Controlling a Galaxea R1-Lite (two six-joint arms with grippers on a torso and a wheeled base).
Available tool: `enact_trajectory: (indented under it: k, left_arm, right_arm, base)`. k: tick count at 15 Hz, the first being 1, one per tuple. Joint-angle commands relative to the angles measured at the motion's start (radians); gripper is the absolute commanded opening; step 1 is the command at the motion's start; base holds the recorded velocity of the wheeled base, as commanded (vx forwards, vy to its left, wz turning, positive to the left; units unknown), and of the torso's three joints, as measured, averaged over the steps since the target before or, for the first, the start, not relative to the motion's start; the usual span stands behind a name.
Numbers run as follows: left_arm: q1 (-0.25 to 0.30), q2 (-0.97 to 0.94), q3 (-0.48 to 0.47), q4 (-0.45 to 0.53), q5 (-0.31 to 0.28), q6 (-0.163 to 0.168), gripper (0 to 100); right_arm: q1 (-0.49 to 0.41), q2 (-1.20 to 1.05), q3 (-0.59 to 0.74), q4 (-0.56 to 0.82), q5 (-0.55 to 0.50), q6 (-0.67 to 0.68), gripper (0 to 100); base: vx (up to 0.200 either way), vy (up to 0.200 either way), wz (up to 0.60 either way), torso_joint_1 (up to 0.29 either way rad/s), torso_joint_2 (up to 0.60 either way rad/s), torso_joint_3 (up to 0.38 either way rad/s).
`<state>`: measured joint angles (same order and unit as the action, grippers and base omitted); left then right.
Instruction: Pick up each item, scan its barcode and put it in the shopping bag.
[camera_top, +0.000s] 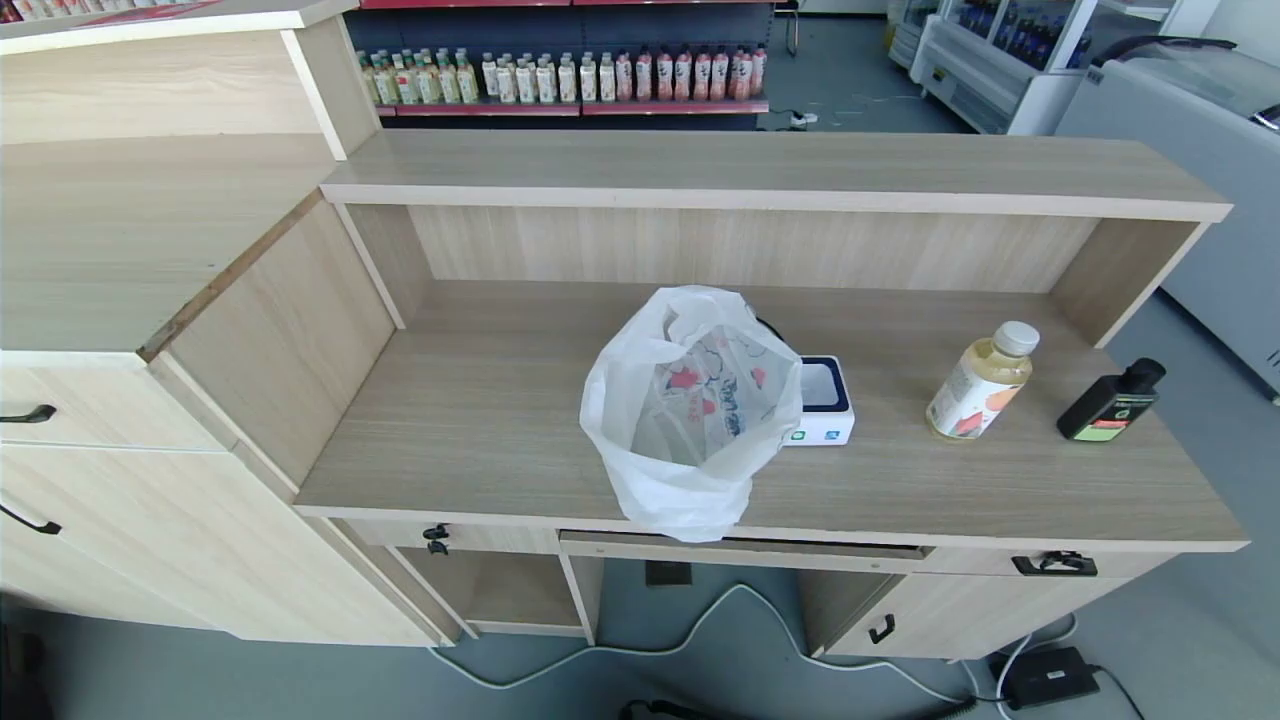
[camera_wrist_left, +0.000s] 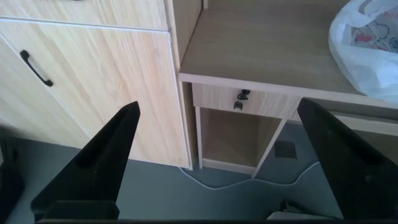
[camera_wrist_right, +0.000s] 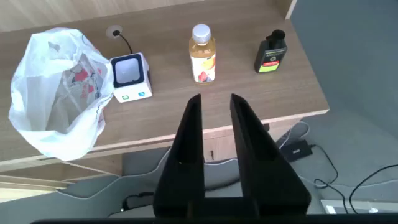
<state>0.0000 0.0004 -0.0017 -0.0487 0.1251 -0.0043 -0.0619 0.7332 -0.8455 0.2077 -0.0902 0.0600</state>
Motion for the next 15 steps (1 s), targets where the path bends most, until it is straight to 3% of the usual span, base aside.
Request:
enact_trajectory:
  k: [1,5,7,9,12,15]
  left_arm:
    - [0.0,0.0,0.0,0.0,0.001,0.0,100]
    - [0.0,0.0,0.0,0.0,0.001,0.0,100]
    - [0.0,0.0,0.0,0.0,0.001,0.0,100]
    - [0.0,0.0,0.0,0.0,0.001,0.0,100]
    - [0.0,0.0,0.0,0.0,0.001,0.0,100]
    - [0.0,0.0,0.0,0.0,0.001,0.0,100]
  right_arm:
    - [-0.032,0.275,-0.043,-0.08,-0.008,0.035,100]
    - [-0.032,0.476,0.143,-0.467,-0.008,0.058,100]
    - [-0.036,0.601,0.195,-0.591,0.015,0.055,100]
    - [-0.064,0.735,0.232,-0.745,0.014,0.038,100]
    - [-0.142,0.928,0.247,-0.938,-0.002,-0.106,100]
    - [-0.144,1.071,0.23,-1.108,0.001,-0.114,100]
  base:
    - [0.0,0.0,0.0,0.0,0.0,0.0]
    - [0.0,0.0,0.0,0.0,0.0,0.0]
    - [0.0,0.0,0.0,0.0,0.0,0.0]
    - [0.0,0.0,0.0,0.0,0.0,0.0]
    - [0.0,0.0,0.0,0.0,0.0,0.0]
    - [0.0,0.0,0.0,0.0,0.0,0.0]
